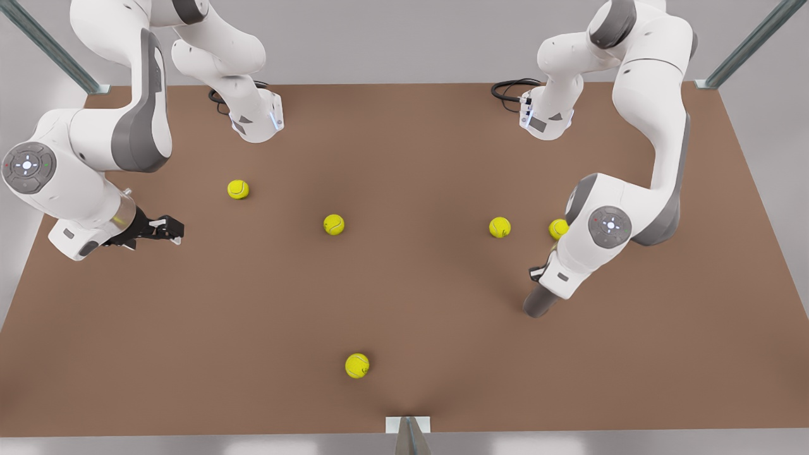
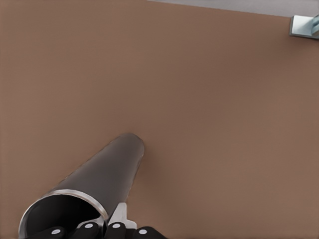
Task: Put the tennis tube upright
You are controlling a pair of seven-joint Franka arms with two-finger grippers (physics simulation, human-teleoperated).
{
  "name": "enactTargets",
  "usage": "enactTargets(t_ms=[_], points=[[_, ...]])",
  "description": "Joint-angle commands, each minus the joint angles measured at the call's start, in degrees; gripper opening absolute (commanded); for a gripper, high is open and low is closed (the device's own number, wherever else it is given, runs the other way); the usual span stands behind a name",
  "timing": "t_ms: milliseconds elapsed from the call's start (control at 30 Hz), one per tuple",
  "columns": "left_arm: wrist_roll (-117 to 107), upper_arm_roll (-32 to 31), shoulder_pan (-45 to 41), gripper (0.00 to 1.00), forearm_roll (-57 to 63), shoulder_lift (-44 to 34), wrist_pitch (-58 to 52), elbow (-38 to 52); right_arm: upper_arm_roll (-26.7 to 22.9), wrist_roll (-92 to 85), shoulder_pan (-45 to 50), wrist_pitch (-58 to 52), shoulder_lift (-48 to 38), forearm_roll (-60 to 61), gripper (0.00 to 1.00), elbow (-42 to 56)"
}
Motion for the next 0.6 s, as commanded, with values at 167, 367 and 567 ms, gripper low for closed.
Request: enactTargets(t_ms=[167,367,567], points=[[0.0,0.1,0.0,0.21,-0.8,1.6,0.0,0.8,0.0,-0.1,-0.2,-0.1,0.0,-0.1,1.00,0.0],[0.0,0.2,0.1,0.21,-0.7,2.2,0.1,0.9,0.0,-0.2,-0.2,-0.1,0.0,0.0,1.00,0.0],[0.0,0.2,0.1,0.21,-0.7,2.6,0.1,1.2,0.0,-0.2,-0.5,0.0,0.0,-0.1,1.00,-0.2]])
